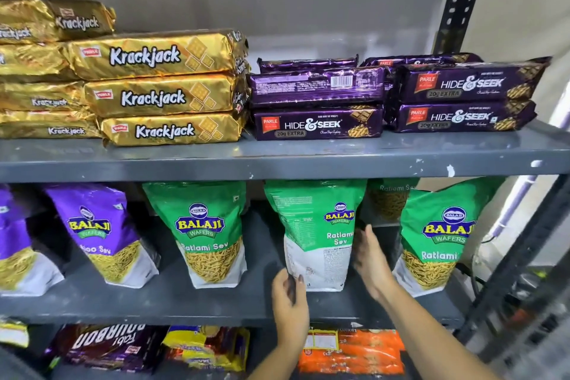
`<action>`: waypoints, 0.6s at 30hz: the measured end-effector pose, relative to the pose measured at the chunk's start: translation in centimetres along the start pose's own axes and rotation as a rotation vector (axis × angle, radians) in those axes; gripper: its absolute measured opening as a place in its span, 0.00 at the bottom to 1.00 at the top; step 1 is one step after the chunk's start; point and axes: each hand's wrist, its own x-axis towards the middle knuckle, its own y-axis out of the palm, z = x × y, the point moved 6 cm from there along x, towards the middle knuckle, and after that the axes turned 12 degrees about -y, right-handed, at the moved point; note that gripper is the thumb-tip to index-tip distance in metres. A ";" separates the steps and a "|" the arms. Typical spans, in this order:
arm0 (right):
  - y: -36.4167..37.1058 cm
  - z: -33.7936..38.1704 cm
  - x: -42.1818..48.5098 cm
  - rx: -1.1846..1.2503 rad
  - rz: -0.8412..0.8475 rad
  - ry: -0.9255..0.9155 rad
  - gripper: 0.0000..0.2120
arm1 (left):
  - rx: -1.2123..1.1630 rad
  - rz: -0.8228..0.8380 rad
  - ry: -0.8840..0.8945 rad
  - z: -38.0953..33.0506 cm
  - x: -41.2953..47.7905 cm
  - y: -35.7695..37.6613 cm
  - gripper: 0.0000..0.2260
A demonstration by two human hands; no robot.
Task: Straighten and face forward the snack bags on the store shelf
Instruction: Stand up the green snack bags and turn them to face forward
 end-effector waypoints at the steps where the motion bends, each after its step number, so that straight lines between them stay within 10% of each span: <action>1: 0.2 -0.9 -0.7 -0.048 0.012 0.017 0.29 | -0.039 0.028 -0.055 0.0 -0.1 0.6 0.14; 12: 0.3 -3.7 -3.7 -0.220 -0.296 -0.066 0.11 | 0.021 0.108 -0.189 -3.9 3.6 1.6 0.18; 18: 0.0 -1.5 1.4 -0.127 -0.330 0.023 0.10 | 0.084 -0.141 -0.048 -0.7 -1.3 0.1 0.20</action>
